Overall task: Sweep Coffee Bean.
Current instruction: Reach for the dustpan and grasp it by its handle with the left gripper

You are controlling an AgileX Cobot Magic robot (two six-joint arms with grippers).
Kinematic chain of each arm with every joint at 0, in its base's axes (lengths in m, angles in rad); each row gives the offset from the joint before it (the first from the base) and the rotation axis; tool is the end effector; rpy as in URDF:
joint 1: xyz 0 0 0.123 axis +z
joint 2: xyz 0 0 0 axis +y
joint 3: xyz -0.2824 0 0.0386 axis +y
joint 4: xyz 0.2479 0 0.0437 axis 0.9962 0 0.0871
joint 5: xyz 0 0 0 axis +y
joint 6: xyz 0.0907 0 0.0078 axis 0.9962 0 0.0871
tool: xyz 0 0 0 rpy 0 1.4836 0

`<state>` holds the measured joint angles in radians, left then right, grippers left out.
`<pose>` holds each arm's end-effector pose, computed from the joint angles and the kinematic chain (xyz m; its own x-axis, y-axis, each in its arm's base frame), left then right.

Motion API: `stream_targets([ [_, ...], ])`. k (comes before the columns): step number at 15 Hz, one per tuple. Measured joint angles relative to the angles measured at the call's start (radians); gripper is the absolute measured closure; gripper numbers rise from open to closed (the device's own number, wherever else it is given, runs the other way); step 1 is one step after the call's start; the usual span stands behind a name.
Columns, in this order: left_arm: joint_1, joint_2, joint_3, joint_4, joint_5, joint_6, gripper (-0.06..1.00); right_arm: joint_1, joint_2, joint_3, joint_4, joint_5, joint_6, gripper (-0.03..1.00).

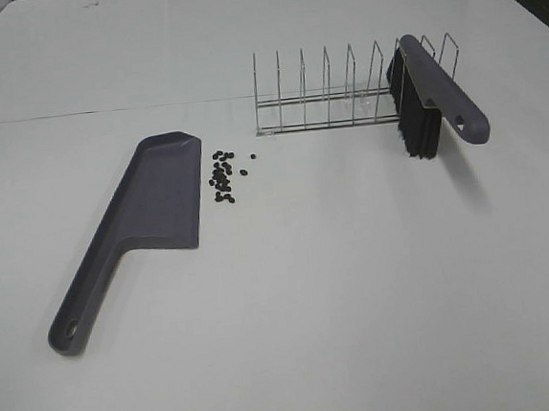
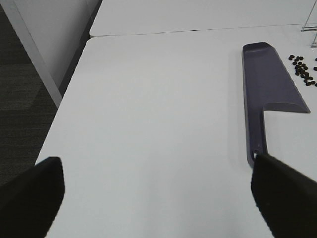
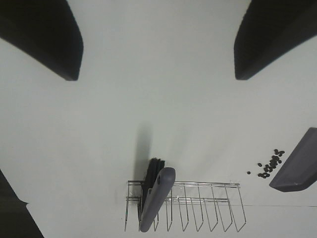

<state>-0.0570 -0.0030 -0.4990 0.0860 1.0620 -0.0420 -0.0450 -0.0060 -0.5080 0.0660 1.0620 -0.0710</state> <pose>-0.0050 0.0071 0.2770 -0.4532 0.0258 -0.8910 -0.0099 0.9994 0.0340 -0.0066 0.0056 0.2794 -0.4428 -0.0188 -0.8964 -0.0239 0.9997 -0.0092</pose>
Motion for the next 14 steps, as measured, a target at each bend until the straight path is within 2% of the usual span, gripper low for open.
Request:
stream_targets([
  [14, 0.0, 0.0, 0.0, 0.0, 0.0, 0.001, 0.0, 0.0, 0.0, 0.0, 0.0, 0.0, 0.0, 0.26],
])
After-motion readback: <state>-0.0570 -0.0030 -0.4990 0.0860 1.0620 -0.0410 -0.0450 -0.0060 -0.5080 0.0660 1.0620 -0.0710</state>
